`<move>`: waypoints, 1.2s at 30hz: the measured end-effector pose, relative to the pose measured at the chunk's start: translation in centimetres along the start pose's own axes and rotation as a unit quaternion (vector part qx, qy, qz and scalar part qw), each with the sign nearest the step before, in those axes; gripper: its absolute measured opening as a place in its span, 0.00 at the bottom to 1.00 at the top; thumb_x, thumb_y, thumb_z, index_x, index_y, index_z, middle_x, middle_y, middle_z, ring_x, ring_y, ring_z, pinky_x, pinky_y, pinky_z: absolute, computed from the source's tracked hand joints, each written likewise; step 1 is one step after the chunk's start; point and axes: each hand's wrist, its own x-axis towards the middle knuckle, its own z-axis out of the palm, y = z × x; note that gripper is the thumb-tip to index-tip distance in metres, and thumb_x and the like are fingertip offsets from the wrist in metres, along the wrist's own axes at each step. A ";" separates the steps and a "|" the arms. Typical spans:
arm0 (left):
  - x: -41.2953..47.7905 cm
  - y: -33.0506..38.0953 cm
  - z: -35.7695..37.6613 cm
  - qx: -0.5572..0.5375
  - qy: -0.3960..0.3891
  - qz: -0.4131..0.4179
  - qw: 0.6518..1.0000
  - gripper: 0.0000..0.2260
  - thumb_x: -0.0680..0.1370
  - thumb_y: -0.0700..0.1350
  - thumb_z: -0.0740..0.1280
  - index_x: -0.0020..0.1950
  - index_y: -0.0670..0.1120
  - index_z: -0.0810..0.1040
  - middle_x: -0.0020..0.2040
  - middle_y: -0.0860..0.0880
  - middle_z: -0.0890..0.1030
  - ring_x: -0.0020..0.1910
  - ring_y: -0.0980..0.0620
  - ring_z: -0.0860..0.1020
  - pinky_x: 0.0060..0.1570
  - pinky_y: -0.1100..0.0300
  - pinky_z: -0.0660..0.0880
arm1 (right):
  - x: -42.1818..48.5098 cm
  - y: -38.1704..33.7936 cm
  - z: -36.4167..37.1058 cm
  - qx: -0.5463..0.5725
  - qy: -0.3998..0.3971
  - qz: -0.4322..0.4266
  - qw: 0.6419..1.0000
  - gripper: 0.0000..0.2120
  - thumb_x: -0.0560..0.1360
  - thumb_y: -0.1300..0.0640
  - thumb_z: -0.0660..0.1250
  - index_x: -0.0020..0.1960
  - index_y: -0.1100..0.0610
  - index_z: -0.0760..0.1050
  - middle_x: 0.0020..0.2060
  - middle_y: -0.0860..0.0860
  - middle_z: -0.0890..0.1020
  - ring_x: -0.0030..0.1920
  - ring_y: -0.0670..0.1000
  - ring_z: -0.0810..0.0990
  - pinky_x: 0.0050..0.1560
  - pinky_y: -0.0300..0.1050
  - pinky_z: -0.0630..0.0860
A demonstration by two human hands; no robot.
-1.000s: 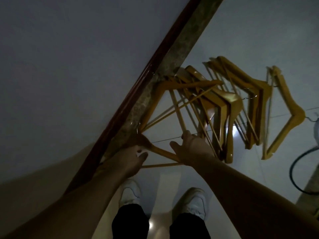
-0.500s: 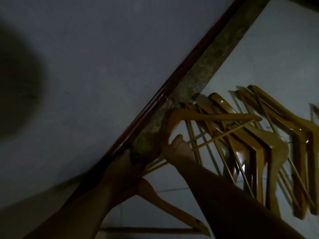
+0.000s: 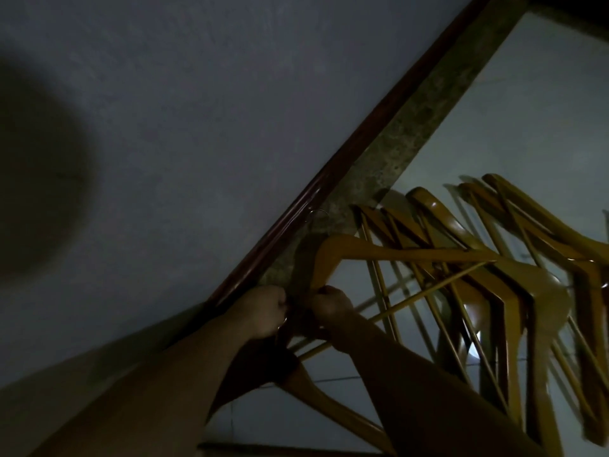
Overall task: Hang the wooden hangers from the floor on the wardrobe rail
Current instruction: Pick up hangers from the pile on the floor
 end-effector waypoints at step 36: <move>0.2 9.2 -5.5 -0.380 -0.045 0.084 0.920 0.10 0.80 0.47 0.64 0.61 0.50 0.77 0.53 0.44 0.84 0.50 0.45 0.82 0.61 0.45 0.74 | -8.2 -1.0 -5.4 -0.312 -0.003 -0.217 0.925 0.13 0.81 0.59 0.62 0.60 0.62 0.80 0.56 0.59 0.83 0.56 0.59 0.82 0.52 0.47 0.76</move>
